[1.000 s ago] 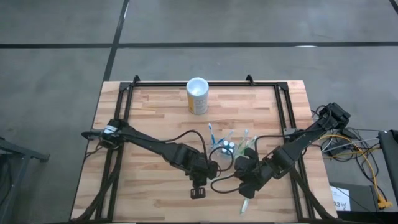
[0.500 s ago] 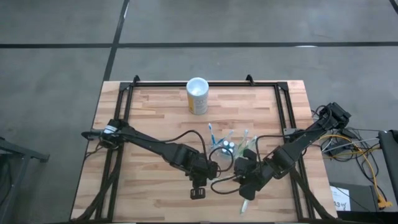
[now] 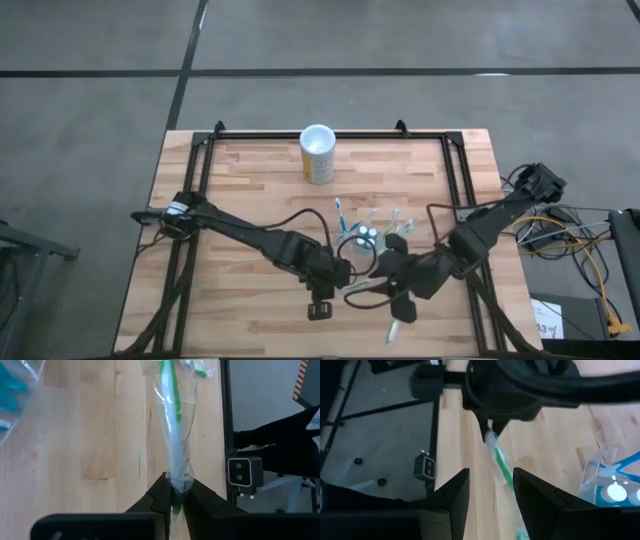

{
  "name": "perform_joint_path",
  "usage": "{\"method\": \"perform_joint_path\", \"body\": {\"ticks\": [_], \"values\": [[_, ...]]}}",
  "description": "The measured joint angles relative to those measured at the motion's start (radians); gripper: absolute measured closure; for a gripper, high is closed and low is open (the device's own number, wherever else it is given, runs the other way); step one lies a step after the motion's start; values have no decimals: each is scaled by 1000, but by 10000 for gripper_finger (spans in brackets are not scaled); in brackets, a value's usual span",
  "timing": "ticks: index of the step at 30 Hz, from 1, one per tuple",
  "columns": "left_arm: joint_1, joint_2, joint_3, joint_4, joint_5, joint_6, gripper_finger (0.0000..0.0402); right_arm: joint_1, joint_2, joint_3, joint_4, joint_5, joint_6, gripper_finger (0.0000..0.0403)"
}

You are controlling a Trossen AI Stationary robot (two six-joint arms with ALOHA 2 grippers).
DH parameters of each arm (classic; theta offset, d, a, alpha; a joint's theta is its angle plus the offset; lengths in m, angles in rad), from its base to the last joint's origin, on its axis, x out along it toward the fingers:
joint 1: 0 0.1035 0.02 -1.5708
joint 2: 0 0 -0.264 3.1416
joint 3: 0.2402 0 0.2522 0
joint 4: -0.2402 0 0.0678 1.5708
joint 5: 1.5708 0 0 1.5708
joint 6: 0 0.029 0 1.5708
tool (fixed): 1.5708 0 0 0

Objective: Pick & Place toothbrushing station
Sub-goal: Put the green toothbrush into the right section of the transparent organizer

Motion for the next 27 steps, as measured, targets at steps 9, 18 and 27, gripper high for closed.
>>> {"method": "perform_joint_path", "body": {"ticks": [9, 18, 27], "values": [[0, 0, 0, 69, 1, 12, 372, 10, -57, 4, 0, 2, 32, 275], [0, -7, 0, 207, -43, 63, 360, 84, -198, 4, 6, 228, 29, 287], [11, -8, 0, 406, -113, 134, 367, 227, -349, -3, 0, 475, 32, 288]]}}
